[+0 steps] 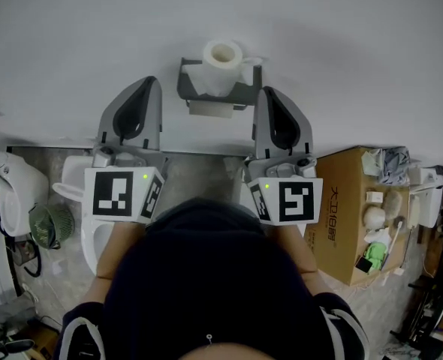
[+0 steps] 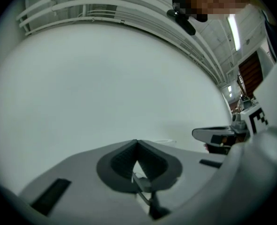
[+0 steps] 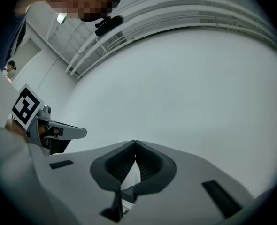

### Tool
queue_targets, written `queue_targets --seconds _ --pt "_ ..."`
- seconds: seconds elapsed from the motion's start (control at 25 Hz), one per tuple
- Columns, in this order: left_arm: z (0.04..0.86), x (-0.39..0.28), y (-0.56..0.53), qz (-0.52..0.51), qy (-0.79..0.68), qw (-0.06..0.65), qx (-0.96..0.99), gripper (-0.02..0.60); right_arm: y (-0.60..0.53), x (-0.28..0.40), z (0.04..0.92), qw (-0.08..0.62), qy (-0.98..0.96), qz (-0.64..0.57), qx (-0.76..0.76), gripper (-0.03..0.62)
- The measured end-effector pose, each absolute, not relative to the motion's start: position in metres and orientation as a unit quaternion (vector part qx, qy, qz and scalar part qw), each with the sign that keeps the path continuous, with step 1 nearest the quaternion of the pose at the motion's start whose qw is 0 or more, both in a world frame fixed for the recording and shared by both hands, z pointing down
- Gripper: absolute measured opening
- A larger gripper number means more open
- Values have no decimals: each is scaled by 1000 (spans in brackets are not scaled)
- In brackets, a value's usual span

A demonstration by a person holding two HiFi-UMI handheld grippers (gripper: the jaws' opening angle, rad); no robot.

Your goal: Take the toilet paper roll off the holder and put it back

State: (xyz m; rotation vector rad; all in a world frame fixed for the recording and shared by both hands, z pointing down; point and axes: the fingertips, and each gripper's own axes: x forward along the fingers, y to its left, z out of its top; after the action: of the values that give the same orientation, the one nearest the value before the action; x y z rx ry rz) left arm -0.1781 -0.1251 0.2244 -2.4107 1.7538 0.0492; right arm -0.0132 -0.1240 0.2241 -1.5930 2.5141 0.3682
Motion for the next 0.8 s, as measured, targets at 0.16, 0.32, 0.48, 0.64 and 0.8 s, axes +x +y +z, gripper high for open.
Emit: queue_targets --seconds 0.16,0.32,0.48,0.64,0.8 --pt "222 -191 -110 12 588 89 -804 2 -113 -16 219 64 828 124 -544 17" --pt "224 -201 -96 14 583 90 -808 2 -98 -16 218 57 816 124 -561 16" --pt "223 -212 -77 22 574 87 -814 2 -73 -29 215 41 805 153 -571 15" --pt "221 -223 -58 29 564 89 -820 2 -51 -41 214 45 799 154 -579 15" --pt "225 -227 -45 29 548 87 -831 2 -32 -41 215 41 787 154 -596 15"
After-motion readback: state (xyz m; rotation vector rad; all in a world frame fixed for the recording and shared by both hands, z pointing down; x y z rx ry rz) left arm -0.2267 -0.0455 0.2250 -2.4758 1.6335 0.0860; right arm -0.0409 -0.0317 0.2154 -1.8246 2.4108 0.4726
